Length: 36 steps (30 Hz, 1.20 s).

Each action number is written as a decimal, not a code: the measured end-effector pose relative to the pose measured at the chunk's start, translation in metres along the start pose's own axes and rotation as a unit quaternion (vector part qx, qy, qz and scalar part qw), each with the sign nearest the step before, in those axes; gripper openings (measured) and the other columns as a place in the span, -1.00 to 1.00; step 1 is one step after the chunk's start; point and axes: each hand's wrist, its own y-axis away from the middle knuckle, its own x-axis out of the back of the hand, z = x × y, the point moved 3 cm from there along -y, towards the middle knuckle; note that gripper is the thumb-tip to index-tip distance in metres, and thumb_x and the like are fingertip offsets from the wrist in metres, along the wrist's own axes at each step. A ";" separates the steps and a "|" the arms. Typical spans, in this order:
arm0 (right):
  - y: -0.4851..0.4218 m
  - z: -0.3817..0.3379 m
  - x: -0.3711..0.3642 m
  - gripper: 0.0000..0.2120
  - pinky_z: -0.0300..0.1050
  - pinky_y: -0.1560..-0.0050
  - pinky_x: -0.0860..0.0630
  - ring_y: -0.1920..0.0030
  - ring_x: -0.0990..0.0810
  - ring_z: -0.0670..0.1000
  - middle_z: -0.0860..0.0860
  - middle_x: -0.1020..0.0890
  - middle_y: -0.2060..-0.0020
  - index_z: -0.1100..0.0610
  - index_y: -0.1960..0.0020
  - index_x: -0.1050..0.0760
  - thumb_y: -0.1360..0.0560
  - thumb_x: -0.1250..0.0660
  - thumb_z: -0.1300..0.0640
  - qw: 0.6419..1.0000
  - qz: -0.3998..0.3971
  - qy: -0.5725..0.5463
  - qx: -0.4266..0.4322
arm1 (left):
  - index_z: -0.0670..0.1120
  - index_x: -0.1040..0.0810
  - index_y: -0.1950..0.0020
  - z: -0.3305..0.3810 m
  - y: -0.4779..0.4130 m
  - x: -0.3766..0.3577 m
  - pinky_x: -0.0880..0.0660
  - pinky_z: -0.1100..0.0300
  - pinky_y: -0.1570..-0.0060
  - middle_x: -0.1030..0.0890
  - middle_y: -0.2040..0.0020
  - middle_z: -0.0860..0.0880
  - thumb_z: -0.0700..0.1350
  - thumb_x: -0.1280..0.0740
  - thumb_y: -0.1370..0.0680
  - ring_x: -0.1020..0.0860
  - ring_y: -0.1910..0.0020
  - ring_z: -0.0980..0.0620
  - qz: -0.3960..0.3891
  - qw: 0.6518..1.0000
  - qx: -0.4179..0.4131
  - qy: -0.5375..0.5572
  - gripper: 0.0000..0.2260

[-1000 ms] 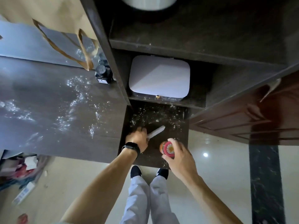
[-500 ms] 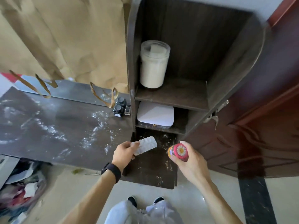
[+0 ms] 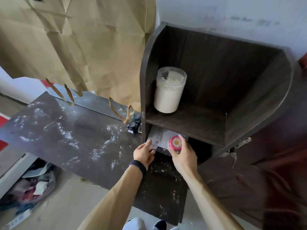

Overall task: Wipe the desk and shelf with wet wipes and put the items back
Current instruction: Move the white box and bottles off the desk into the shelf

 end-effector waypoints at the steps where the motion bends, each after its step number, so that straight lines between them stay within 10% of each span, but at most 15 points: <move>1: -0.006 -0.001 -0.005 -0.44 -0.04 -0.18 -0.48 -0.22 -0.56 0.13 0.08 -0.59 -0.25 0.05 -0.41 -0.38 -0.50 -0.40 -0.13 1.000 -0.002 -0.002 0.007 | -0.08 -0.57 -0.09 -0.001 -0.004 -0.003 -0.49 0.24 0.30 -0.61 0.15 -0.02 0.02 -0.40 -0.55 -0.57 0.29 0.09 0.005 1.000 0.002 0.020 -0.79; 21: -0.028 0.007 -0.041 -0.24 -0.10 -0.34 -0.38 -0.35 -0.50 0.11 0.13 -0.52 -0.35 0.18 -0.49 -0.27 -0.43 -0.51 -0.04 0.996 -0.074 -0.042 0.011 | -0.10 -0.64 -0.02 0.006 -0.012 -0.006 -0.44 0.17 0.28 -0.69 0.14 0.03 0.04 -0.45 -0.51 -0.61 0.17 0.03 0.069 0.996 -0.017 -0.052 -0.77; 27: 0.009 0.018 -0.034 -0.47 0.03 0.02 -0.62 0.06 -0.62 -0.08 -0.07 -0.59 -0.02 0.04 -0.33 -0.41 -0.42 -0.51 0.07 0.998 -0.032 -0.055 -0.014 | -0.02 -0.63 0.05 0.004 -0.025 0.029 -0.49 0.23 0.34 -0.70 0.10 -0.01 0.11 -0.45 -0.48 -0.65 0.27 0.04 0.003 0.967 -0.064 -0.247 -0.78; 31: 0.054 0.010 -0.063 -0.70 -0.13 -0.03 -0.58 0.01 -0.58 -0.23 -0.26 -0.57 -0.01 -0.09 -0.19 -0.49 -0.49 -0.43 0.09 0.995 -0.086 -0.048 0.022 | 0.05 -0.56 -0.08 0.015 -0.045 0.085 -0.51 0.19 0.00 -0.64 0.00 0.08 0.10 -0.35 -0.50 -0.61 0.00 0.03 -0.003 0.849 -0.113 -0.515 -0.78; 36: 0.066 -0.020 -0.139 -0.66 -0.22 -0.39 -0.33 -0.33 -0.40 -0.15 -0.16 -0.51 -0.30 -0.02 -0.36 -0.47 -0.59 -0.26 0.05 0.983 -0.167 0.044 0.061 | 0.04 -0.38 -0.32 0.040 -0.078 0.133 -0.40 -0.02 -0.20 -0.48 -0.26 -0.02 0.04 -0.21 -0.54 -0.41 -0.29 -0.11 -0.049 0.581 -0.187 -0.791 -0.64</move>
